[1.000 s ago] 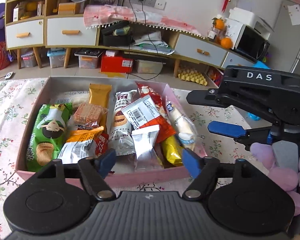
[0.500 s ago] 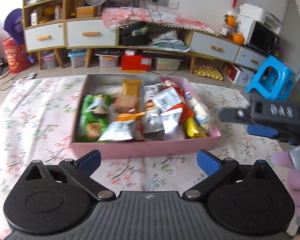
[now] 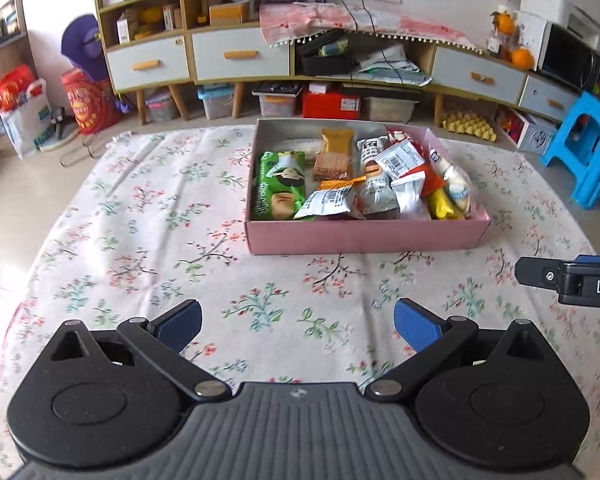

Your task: Organize snacks

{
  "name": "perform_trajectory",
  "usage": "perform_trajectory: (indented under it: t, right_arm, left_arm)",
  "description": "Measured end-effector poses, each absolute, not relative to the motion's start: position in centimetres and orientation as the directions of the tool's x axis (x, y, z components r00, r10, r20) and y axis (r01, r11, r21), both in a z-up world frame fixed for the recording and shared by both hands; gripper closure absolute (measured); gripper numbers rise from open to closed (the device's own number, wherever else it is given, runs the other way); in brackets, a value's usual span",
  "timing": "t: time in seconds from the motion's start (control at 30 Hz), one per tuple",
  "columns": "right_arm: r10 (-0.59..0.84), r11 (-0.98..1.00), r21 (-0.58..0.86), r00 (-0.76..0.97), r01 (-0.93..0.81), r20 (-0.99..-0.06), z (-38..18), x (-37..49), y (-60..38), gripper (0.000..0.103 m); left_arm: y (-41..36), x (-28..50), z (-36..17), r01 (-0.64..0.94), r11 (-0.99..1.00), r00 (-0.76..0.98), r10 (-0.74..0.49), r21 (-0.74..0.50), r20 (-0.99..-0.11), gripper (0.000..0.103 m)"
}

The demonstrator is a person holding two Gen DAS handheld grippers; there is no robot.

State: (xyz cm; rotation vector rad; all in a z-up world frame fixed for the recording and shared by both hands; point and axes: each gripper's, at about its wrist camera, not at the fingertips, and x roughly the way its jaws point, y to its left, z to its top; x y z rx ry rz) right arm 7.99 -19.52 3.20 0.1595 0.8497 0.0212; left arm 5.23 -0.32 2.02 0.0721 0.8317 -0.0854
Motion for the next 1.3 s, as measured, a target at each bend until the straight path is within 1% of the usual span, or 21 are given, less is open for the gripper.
perform_trajectory:
  t: [0.07, 0.2, 0.33, 0.47, 0.73, 1.3]
  right_arm:
    - [0.059, 0.988, 0.136, 0.649, 0.070, -0.759, 3.1, 7.5, -19.5, 0.008]
    - [0.020, 0.987, 0.116, 0.636, 0.109, -0.771, 3.2, 6.8, -19.4, 0.008]
    - [-0.019, 0.993, 0.061, 0.651, 0.101, -0.759, 3.4, 6.2, -18.7, 0.005]
    - [-0.041, 0.997, 0.016, 0.653, 0.081, -0.757, 3.4, 6.5, -17.8, 0.004]
    - [-0.027, 0.998, 0.014, 0.630, 0.060, -0.776, 2.8, 6.9, -16.8, 0.004]
    - [-0.025, 0.995, 0.041, 0.624, 0.091, -0.781, 2.9, 6.8, -17.5, 0.004]
  left_arm:
    - [-0.4, 4.8, 2.1, 0.108, 0.993, 0.677, -0.038, 0.049, -0.735, 0.000]
    - [-0.3, 4.6, 2.4, 0.102, 0.994, 0.662, -0.040, 0.037, -0.748, 0.000]
    - [-0.2, 4.6, 2.2, 0.085, 0.996, 0.640, -0.031, 0.031, -0.768, 0.000]
    - [-0.1, 4.8, 1.9, 0.053, 0.998, 0.622, -0.013, 0.025, -0.783, 0.000]
    - [-0.3, 4.7, 1.7, 0.038, 0.998, 0.604, 0.012, 0.044, -0.797, 0.000]
    - [-0.8, 4.3, 1.9, 0.055, 0.998, 0.607, 0.001, 0.043, -0.795, 0.000]
